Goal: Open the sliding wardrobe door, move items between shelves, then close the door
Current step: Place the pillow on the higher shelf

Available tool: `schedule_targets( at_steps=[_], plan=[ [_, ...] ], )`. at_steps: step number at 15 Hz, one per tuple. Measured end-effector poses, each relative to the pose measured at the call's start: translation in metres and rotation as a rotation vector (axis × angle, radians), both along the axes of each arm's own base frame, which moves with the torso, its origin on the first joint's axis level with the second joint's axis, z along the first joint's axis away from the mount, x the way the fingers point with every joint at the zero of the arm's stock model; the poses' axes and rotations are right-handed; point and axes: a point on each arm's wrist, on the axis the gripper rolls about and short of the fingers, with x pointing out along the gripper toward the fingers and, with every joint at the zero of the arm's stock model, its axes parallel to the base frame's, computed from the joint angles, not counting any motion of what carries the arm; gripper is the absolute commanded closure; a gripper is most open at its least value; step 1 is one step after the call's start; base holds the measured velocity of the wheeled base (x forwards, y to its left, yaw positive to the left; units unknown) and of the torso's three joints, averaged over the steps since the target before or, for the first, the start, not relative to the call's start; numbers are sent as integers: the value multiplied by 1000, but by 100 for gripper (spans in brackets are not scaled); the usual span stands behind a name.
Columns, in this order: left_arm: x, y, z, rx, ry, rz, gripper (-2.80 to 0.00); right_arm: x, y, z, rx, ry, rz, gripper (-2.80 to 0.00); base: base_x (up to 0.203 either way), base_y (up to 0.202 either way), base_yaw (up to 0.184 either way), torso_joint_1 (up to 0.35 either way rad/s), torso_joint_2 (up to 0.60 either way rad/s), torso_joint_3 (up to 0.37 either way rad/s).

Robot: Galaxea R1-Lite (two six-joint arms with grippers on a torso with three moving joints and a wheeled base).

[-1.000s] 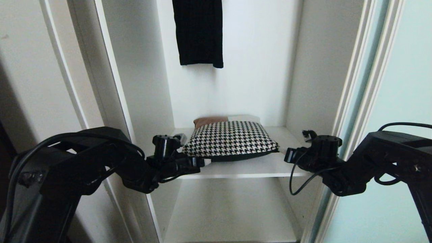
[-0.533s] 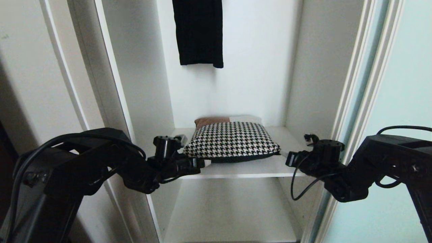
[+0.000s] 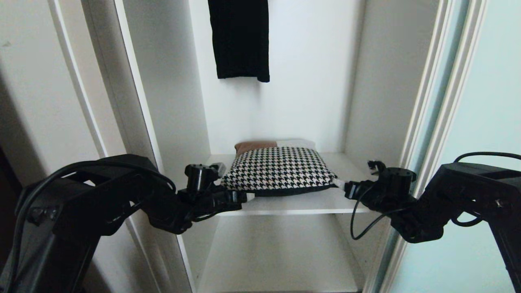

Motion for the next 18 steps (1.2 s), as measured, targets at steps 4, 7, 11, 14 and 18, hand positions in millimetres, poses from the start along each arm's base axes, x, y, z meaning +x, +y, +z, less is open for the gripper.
schedule_targets(
  at_steps=[4,7,11,14,18],
  plan=[
    [-1,1,6,-9,-8,4,-280,-17,-3,6,-36,-11,8,-280,0,0,0,0,0,0],
    [-5,4,17,-17,-27,10,-280,-37,-9,21,-86,-18,11,-280,0,0,0,0,0,0],
    [-24,9,51,-36,-119,9,0,-78,-13,38,-88,29,11,0,0,0,0,0,0,0],
    [-48,10,74,-9,-95,8,0,-103,-13,49,-91,48,12,0,0,0,0,0,0,0],
    [-91,16,125,35,-140,60,0,-141,-15,61,-94,71,22,0,0,0,0,0,0,0]
  ],
)
